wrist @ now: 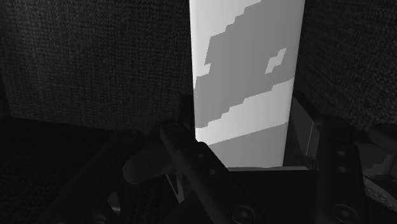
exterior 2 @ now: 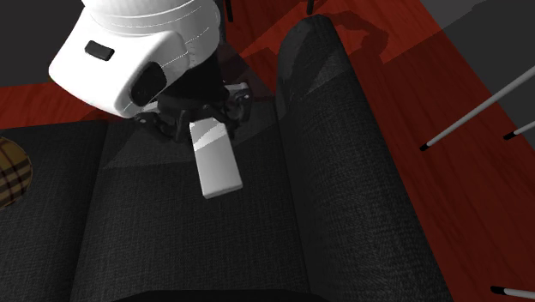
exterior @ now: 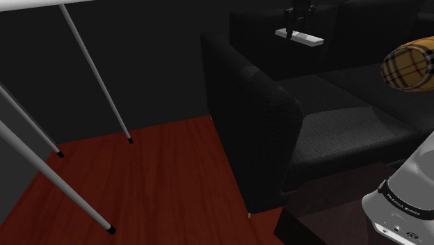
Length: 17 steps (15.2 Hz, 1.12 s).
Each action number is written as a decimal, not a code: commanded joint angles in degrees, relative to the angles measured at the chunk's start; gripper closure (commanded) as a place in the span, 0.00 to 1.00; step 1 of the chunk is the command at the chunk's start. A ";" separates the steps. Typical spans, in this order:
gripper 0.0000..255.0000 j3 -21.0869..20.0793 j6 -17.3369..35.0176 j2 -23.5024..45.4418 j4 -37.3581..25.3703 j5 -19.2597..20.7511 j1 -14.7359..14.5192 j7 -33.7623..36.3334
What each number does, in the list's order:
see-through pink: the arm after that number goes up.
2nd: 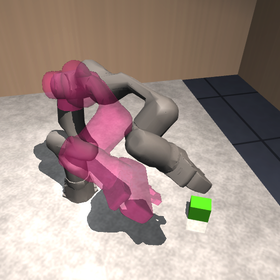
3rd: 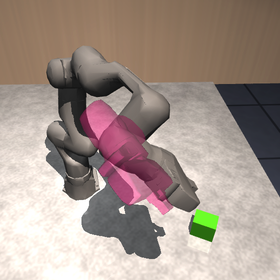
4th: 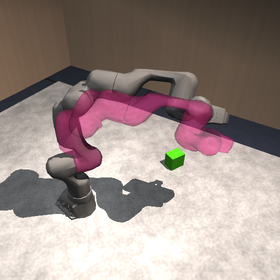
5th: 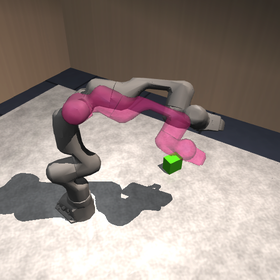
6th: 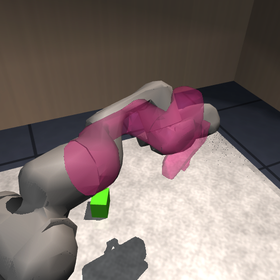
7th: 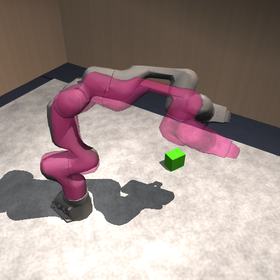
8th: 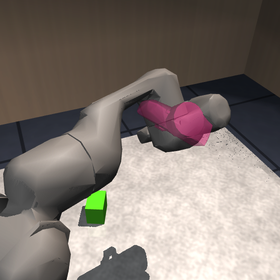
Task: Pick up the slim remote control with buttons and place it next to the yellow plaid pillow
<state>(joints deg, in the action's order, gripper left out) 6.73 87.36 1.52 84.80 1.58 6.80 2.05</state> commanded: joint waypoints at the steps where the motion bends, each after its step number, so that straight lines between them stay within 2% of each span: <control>1: 1.00 0.06 -1.60 0.56 -2.16 -0.07 0.07 -0.16; 2: 1.00 0.07 -2.25 0.81 -3.05 -0.10 0.08 -0.20; 9: 1.00 3.92 -0.37 -8.04 7.33 1.23 3.72 -7.68; 17: 1.00 9.41 0.27 -14.76 14.05 3.46 7.83 -17.08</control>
<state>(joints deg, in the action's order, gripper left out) 15.38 87.92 -12.93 98.95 4.82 14.13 -13.68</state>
